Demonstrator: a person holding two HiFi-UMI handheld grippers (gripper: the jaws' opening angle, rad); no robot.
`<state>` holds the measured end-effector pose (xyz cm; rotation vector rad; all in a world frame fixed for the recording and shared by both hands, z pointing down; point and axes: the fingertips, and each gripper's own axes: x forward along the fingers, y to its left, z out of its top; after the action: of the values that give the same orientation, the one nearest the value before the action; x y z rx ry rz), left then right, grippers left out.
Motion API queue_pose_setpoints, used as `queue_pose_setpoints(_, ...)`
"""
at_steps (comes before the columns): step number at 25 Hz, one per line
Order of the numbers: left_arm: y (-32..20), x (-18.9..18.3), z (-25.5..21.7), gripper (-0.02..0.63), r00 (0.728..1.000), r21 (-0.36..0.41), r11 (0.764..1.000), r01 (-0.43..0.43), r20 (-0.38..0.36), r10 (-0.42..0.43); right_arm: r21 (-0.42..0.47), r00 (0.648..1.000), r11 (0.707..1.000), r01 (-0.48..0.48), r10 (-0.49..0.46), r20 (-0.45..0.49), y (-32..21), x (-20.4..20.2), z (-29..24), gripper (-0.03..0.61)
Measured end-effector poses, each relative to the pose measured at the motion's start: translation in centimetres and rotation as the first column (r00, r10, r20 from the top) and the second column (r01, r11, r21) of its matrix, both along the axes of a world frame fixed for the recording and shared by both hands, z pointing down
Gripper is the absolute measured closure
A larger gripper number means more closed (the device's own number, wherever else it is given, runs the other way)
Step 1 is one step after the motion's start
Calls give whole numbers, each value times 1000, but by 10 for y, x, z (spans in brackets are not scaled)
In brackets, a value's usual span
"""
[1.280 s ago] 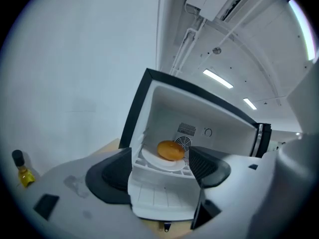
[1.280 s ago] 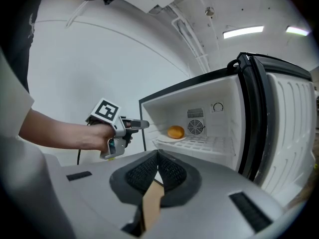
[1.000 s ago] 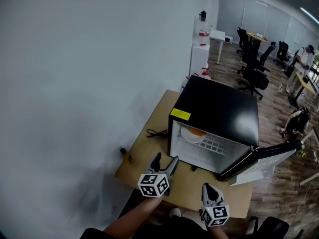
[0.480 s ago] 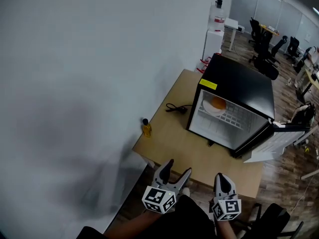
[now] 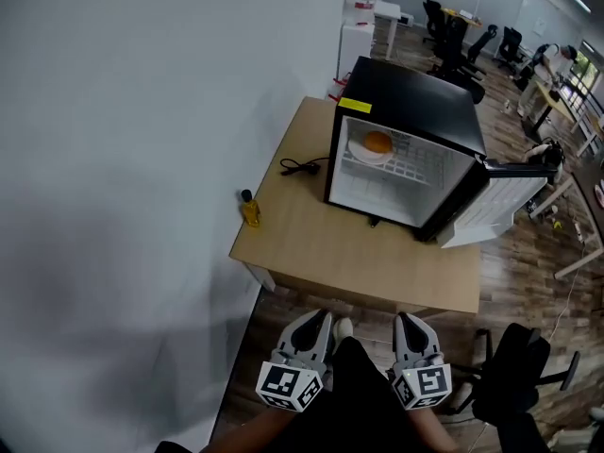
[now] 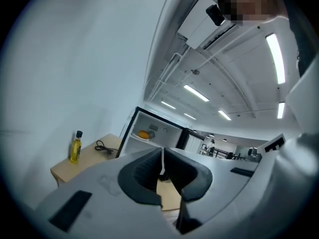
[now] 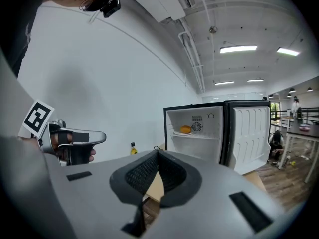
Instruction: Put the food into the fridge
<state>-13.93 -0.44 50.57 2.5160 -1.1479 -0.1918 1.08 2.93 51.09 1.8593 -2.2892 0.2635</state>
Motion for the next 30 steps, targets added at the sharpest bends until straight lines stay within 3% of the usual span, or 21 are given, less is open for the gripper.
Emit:
queue_pose_setpoints(11, 37, 31, 0, 595, 994, 61, 996, -69, 90, 64, 33, 998, 998, -53, 53, -17, 45, 5, -5, 518)
queue_pose_setpoints(17, 37, 38, -11, 595, 992, 99, 993, -60, 117, 49, 33, 997, 997, -66, 68, -45, 54, 16, -7, 518)
queue_pose_setpoints(25, 48, 59, -12, 599, 990, 99, 992, -80, 127, 67, 26, 994, 995, -92, 93, -48, 67, 40, -10, 518)
queue_pose_setpoints(30, 54, 65, -12, 599, 987, 105, 993, -53, 158, 36, 48, 994, 994, -93, 96, -46, 70, 49, -21, 518)
